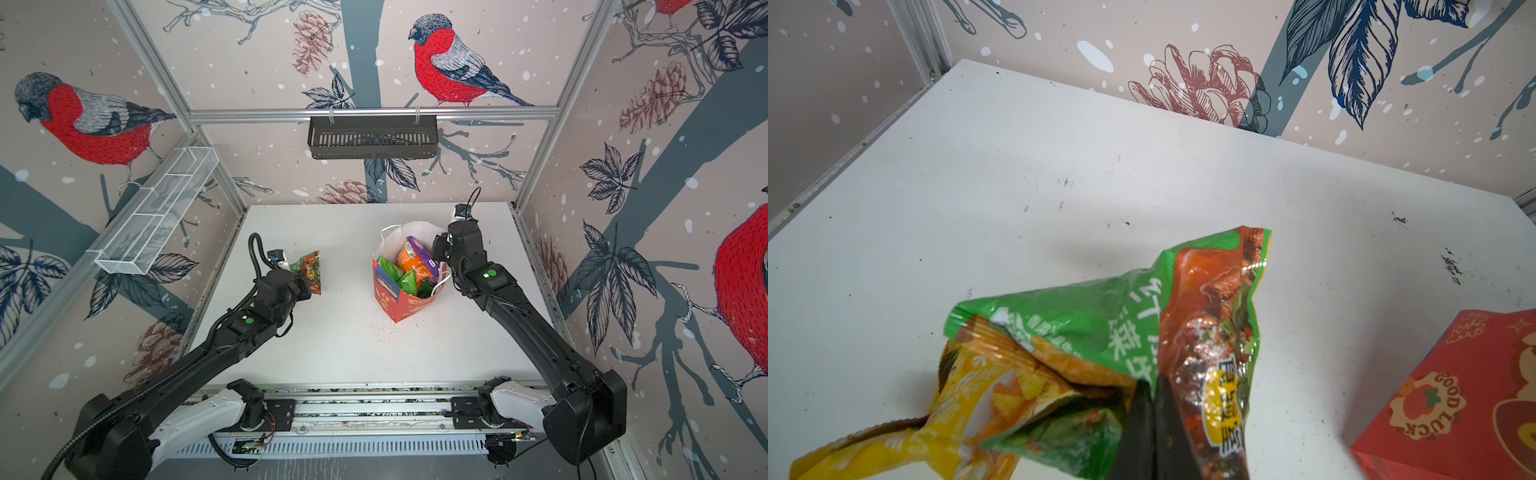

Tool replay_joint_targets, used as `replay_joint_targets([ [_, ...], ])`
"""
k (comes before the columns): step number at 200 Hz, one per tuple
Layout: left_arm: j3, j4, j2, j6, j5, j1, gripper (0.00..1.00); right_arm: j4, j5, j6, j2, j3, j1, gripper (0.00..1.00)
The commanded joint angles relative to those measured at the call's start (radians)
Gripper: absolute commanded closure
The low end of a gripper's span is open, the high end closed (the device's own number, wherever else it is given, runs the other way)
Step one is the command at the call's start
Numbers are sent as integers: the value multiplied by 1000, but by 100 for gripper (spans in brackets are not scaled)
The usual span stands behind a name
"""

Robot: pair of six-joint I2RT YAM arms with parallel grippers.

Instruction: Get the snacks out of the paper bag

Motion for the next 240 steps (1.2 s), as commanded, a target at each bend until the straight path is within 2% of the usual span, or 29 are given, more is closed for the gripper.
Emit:
replay_joint_targets([
  [1, -2, 82, 37, 20, 4, 1, 100, 61, 74, -33, 3, 23, -5, 100],
  [52, 10, 168, 180, 45, 26, 10, 100, 35, 91, -33, 2, 62, -7, 100],
  [97, 70, 111, 342, -6, 17, 68, 100, 16, 113, -30, 7, 68, -8, 100],
  [135, 27, 198, 361, 9, 20, 101, 100, -2, 118, -28, 24, 84, -7, 100],
  [153, 21, 212, 365, 24, 42, 112, 74, -16, 120, -26, 38, 98, -9, 100],
  [168, -1, 242, 348, 50, 96, 112, 45, -22, 107, -20, 48, 114, -14, 100],
  [181, -16, 242, 322, 68, 138, 112, 31, -29, 89, -15, 63, 134, -18, 100],
  [209, -63, 276, 261, 77, 205, 112, 15, -36, 101, -22, 105, 162, -21, 100],
  [240, -127, 352, 196, 86, 244, 109, 8, -41, 146, -37, 141, 192, -26, 100],
])
